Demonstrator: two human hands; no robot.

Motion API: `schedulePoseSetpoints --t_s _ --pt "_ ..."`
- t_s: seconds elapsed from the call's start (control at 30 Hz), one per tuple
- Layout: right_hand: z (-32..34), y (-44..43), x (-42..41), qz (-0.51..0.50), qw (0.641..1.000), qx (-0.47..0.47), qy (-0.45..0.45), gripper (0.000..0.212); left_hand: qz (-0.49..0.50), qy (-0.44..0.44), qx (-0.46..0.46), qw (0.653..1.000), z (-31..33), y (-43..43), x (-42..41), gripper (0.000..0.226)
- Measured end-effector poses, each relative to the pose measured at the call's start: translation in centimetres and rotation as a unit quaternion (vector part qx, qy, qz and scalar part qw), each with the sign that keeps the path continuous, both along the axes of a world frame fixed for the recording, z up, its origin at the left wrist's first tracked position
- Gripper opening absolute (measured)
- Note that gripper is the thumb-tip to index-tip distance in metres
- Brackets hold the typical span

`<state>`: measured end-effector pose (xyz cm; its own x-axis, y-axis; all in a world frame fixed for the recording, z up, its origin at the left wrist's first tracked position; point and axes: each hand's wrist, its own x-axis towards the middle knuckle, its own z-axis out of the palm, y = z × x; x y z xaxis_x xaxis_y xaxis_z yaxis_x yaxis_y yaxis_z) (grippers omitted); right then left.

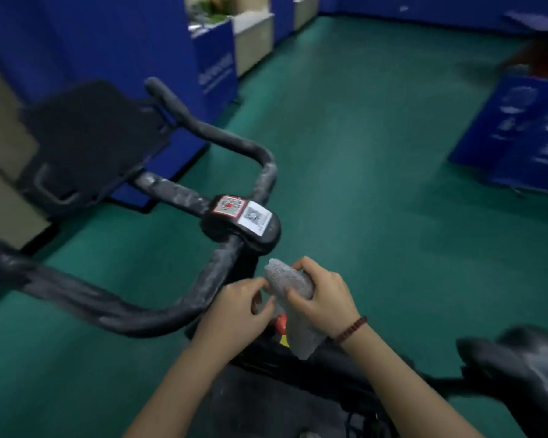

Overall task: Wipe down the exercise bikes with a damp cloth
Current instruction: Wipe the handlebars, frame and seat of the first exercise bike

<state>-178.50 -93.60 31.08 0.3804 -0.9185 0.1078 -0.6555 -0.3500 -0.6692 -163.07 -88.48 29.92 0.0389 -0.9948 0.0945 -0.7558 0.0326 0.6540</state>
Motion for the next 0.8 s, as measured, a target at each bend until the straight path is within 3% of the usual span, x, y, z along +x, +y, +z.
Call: schedulePoseSetpoints --t_s 0.17,0.3,0.47,0.6,0.67,0.77,0.8 --pt "-0.9 -1.5 1.4 0.104 0.993 -0.007 -0.052 0.023 0.14 -0.051 0.034 0.988 -0.3 3.3 -1.1 0.021" --pt "0.1 -1.2 2.6 0.108 0.986 -0.01 -0.127 0.011 0.213 -0.051 0.017 0.976 0.0 7.0 -0.7 0.037" --pt "4.0 -2.3 3.6 0.03 0.975 -0.052 -0.216 0.019 0.308 -0.108 -0.098 0.94 1.8 10.5 1.4 0.025" --pt "7.2 -2.0 4.6 0.018 0.948 -0.141 -0.283 0.014 0.359 -0.134 -0.192 0.904 3.6 11.5 3.7 0.027" --pt "6.8 -1.4 6.1 0.056 0.957 -0.175 -0.224 0.019 0.373 -0.134 -0.175 0.901 4.3 11.6 4.7 0.037" --pt "3.4 -0.8 8.4 0.176 0.96 -0.214 0.037 0.055 0.375 -0.143 -0.115 0.909 4.6 11.6 6.4 0.054" --pt "2.5 -0.6 8.8 0.188 0.954 -0.216 0.085 0.062 0.368 -0.147 -0.1 0.913 4.6 11.6 6.9 0.058"
